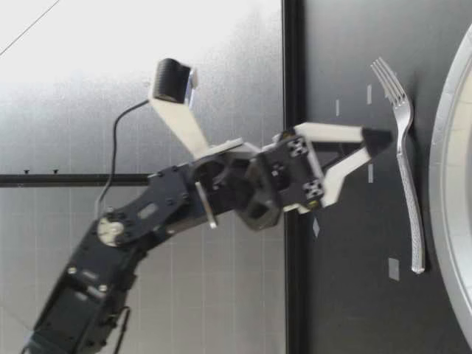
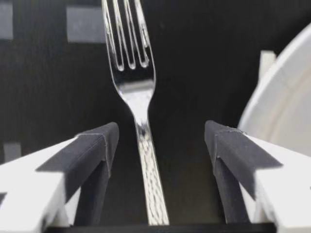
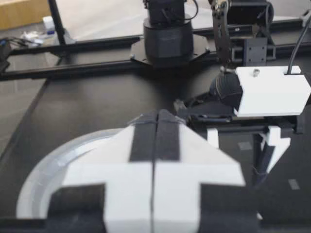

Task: Pick up the fork and place it on the plate.

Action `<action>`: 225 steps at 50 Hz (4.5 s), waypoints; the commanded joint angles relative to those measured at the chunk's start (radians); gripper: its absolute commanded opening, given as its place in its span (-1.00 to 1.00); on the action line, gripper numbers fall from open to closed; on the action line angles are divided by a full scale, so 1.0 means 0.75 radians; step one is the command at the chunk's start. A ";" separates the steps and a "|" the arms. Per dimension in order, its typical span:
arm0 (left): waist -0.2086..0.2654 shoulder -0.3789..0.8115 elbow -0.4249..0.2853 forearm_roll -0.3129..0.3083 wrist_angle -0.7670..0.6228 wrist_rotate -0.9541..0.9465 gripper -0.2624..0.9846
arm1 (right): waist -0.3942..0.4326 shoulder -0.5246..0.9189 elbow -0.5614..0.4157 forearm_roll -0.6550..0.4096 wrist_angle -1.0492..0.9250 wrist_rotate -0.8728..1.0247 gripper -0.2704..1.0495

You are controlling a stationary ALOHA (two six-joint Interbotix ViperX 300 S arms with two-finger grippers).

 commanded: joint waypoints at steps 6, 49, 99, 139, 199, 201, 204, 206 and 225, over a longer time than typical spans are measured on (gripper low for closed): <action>0.004 -0.012 0.008 0.006 -0.047 0.002 0.39 | 0.000 0.004 -0.012 0.002 -0.014 0.008 -0.71; 0.010 0.004 0.033 0.012 -0.070 0.002 0.00 | 0.000 0.004 -0.006 0.002 -0.012 0.010 -0.71; -0.088 -0.299 -0.137 -0.014 -0.047 0.002 -0.39 | -0.014 0.074 -0.102 -0.002 -0.004 -0.010 -0.62; -0.217 -0.714 0.448 -0.010 -1.640 -0.057 -0.39 | -0.018 0.477 -0.245 -0.014 -0.477 -0.112 0.40; -0.276 -0.597 0.417 0.239 -1.861 -0.335 -0.39 | -0.018 0.943 -0.401 0.002 -0.816 -0.039 -0.17; -0.276 -0.597 0.417 0.239 -1.861 -0.333 -0.39 | -0.018 0.941 -0.401 -0.010 -0.816 -0.041 -0.30; -0.276 -0.597 0.419 0.239 -1.861 -0.333 -0.39 | -0.018 0.941 -0.399 -0.025 -0.814 -0.041 -0.42; -0.276 -0.597 0.421 0.239 -1.861 -0.333 -0.39 | -0.018 0.941 -0.401 -0.033 -0.814 -0.041 -0.49; -0.276 -0.607 0.417 0.233 -1.765 -0.348 0.10 | -0.018 0.920 -0.401 -0.041 -0.796 -0.039 -0.61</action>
